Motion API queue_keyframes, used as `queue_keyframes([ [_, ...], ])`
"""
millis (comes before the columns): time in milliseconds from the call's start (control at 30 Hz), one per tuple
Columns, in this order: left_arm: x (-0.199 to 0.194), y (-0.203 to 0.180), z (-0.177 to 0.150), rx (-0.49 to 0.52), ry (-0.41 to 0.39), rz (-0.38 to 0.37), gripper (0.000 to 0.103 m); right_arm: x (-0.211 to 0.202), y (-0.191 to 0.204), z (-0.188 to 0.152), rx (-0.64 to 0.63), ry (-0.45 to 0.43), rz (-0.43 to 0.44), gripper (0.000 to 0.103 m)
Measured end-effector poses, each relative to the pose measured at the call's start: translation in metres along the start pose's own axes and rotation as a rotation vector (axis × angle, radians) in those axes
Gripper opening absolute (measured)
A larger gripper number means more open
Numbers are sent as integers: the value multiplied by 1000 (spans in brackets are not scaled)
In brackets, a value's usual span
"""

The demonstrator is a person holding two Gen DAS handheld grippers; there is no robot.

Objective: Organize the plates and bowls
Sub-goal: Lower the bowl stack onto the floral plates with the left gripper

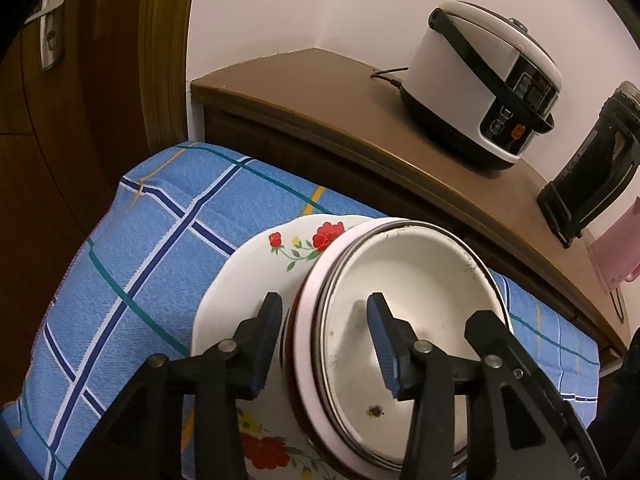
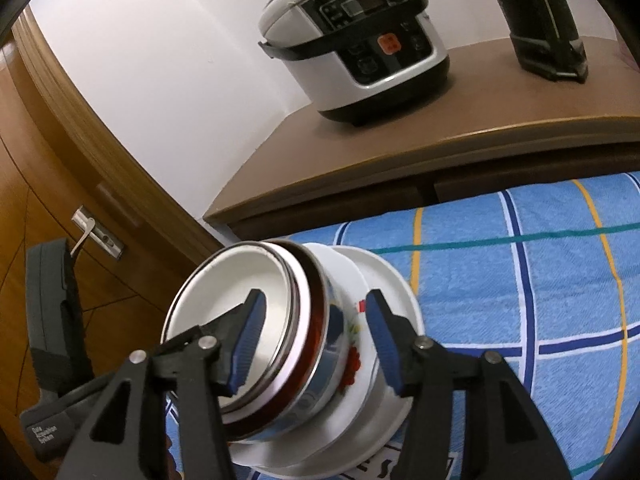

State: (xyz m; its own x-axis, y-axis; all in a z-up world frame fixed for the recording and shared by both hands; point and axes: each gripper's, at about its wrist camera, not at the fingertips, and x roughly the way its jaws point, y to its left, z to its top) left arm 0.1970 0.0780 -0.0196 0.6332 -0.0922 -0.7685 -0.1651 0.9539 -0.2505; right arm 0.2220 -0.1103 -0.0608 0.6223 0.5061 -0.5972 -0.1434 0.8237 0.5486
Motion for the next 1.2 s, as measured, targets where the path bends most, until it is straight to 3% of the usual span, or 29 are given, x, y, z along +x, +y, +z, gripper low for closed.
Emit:
queue_keyframes([
  [67,1,-1,0,6,2,7,53,0,-2,0,2,0,-4,54],
  [500,-3,-2,0,43,-28,54,57,-4,-1,0,-14,-14,3,54],
  [633,-5,3,1,28,-33,33,57,1,0,-1,-22,2,-20,54],
  [867,-8,11,3,34,-60,74,61,4,-1,-2,-30,11,-41,54],
  [1067,-7,5,2,83,-75,108,62,3,2,-2,-66,-4,-72,57],
  [1200,-3,-3,-1,148,-81,146,68,2,4,-4,-90,-19,-108,63],
])
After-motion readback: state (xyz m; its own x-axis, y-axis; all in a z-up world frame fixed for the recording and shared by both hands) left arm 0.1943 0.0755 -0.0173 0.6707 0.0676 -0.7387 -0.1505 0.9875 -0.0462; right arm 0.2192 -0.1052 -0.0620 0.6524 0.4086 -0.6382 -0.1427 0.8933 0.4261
